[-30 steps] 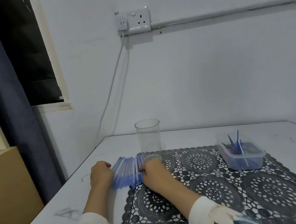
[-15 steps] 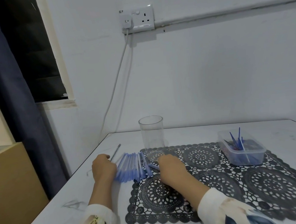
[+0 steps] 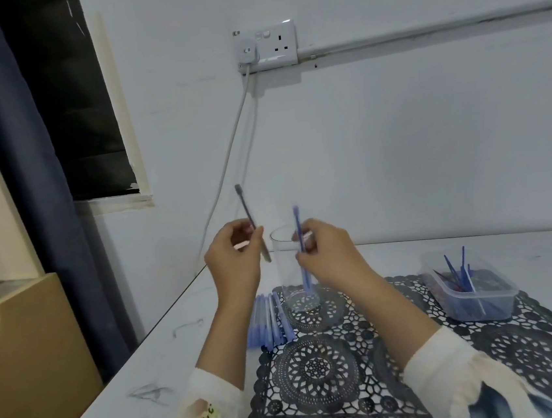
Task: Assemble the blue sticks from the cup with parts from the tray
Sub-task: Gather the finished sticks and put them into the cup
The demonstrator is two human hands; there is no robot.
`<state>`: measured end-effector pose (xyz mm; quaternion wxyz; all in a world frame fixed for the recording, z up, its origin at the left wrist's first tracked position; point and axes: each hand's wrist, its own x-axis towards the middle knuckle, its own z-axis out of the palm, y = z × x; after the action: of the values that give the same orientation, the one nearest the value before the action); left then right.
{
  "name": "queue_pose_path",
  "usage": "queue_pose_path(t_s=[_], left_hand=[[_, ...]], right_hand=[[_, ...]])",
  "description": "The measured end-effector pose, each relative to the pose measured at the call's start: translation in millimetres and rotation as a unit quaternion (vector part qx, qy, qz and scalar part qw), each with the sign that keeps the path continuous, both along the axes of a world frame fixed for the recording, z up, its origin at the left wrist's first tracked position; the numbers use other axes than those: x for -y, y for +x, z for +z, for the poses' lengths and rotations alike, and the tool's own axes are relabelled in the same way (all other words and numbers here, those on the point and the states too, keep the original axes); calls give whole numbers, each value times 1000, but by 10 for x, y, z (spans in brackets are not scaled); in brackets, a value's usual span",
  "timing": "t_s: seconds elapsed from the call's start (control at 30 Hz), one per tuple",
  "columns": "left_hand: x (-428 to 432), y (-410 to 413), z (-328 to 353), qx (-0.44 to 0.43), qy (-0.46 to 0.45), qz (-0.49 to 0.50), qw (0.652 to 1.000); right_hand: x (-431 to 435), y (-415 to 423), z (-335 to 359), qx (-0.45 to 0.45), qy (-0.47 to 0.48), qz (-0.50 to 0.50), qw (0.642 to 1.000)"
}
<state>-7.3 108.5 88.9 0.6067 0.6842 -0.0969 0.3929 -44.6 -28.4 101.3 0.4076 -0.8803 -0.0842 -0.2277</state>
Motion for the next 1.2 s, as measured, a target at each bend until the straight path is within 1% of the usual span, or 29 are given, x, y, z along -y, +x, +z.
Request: queue_pose_path(t_s=[0.07, 0.17, 0.27, 0.33, 0.43, 0.5, 0.53, 0.6, 0.73, 0.83, 0.9, 0.97, 1.03, 1.07, 1.13, 1.2], left_hand=[[99, 29, 108, 28, -13, -23, 999], [209, 110, 186, 55, -18, -49, 997], [264, 229, 117, 49, 24, -46, 997], [268, 315, 36, 25, 71, -42, 996], [241, 436, -71, -33, 170, -14, 985], [234, 476, -113, -47, 225, 4, 973], [235, 480, -125, -47, 235, 6, 971], [233, 475, -129, -51, 234, 1, 971], [202, 464, -100, -67, 215, -7, 974], [157, 444, -28, -68, 187, -15, 980], [73, 454, 15, -75, 182, 6, 980], [-65, 495, 24, -97, 189, 41, 976], [-218, 577, -29, -152, 208, 65, 964], [-303, 627, -101, -195, 221, 70, 953], [-425, 763, -270, -280, 256, 81, 922], [-520, 872, -452, -354, 293, 99, 883]], right_hand=[[7, 15, 118, 80, 68, 2, 994], [15, 75, 209, 159, 163, 17, 974], [22, 175, 230, 207, 205, 16, 956], [26, 282, 189, 195, 194, 9, 961], [38, 483, 41, 130, 104, -19, 986], [42, 564, -58, 101, 61, -30, 993], [43, 580, -93, 97, 49, -32, 994], [48, 592, -119, 96, 42, -34, 994], [54, 562, -96, 101, 68, -28, 992], [4, 493, -57, 151, 85, -29, 984], [-53, 438, -37, 181, 94, -26, 979], [-111, 393, -32, 179, 91, -20, 979], [-164, 364, -52, 150, 82, -8, 985], [-199, 360, -92, 125, 80, 1, 989], [-246, 380, -176, 65, 64, 18, 996], [-299, 422, -311, 8, 12, 24, 1000]])
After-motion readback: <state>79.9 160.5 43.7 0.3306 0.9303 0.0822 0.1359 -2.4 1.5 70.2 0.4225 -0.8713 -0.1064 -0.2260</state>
